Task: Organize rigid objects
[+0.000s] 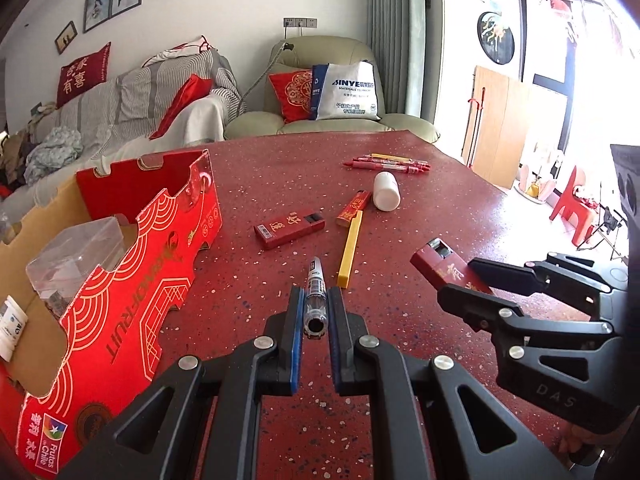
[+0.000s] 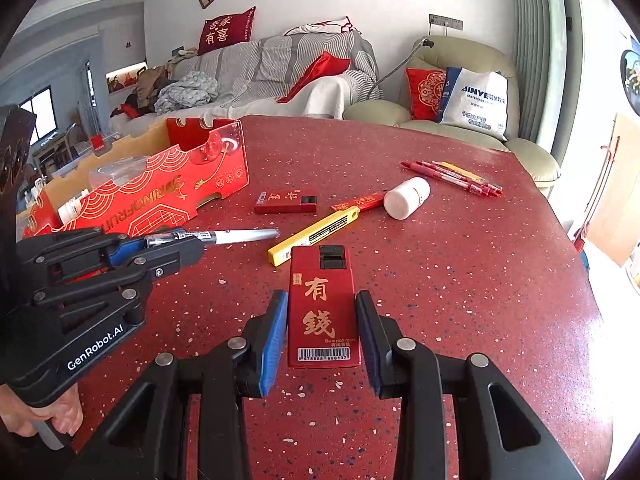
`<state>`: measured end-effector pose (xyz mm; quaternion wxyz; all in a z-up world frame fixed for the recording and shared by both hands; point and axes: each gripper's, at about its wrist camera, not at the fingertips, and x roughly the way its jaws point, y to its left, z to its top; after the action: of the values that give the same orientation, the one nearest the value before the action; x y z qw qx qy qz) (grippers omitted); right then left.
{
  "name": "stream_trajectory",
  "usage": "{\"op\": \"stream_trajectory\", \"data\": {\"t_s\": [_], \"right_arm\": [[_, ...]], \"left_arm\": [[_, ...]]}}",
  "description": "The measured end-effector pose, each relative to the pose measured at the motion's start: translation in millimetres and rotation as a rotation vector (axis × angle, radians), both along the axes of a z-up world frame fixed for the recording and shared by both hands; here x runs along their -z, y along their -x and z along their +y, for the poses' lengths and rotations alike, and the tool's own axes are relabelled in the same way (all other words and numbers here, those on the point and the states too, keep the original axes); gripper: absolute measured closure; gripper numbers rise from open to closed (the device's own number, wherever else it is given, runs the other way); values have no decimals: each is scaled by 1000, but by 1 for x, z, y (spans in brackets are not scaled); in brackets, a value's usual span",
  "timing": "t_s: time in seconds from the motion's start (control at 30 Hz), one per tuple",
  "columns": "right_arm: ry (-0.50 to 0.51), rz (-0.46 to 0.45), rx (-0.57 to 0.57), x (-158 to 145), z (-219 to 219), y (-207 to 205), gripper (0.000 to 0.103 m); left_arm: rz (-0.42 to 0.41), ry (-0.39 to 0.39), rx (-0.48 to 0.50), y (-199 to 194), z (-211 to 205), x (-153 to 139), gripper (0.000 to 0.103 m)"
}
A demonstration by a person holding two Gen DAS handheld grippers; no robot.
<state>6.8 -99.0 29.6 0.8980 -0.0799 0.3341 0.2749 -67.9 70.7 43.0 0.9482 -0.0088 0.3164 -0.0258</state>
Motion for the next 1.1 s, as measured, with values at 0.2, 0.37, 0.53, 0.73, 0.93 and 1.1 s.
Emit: {"op": "stream_trajectory", "data": {"t_s": [0.2,0.37,0.53,0.73,0.93,1.1], "right_arm": [[-15,-2,0,-1,0,3,67],[-29,1,0,-1,-1,3,67],[-28,-1,-8,-1,0,4,67],[-91,6,-16,-14,0,9,67],[-119,-25,-38,-36,5,17,67],[-142,-29,-54,-48,10,24,67]], "left_arm": [[16,100,8,8,18,1,91],[-19,114,12,17,21,-7,92],[-78,106,35,26,15,-29,92],[-73,76,2,19,14,-47,92],[-79,54,-28,23,16,-56,92],[-92,48,-49,31,23,-66,92]]}}
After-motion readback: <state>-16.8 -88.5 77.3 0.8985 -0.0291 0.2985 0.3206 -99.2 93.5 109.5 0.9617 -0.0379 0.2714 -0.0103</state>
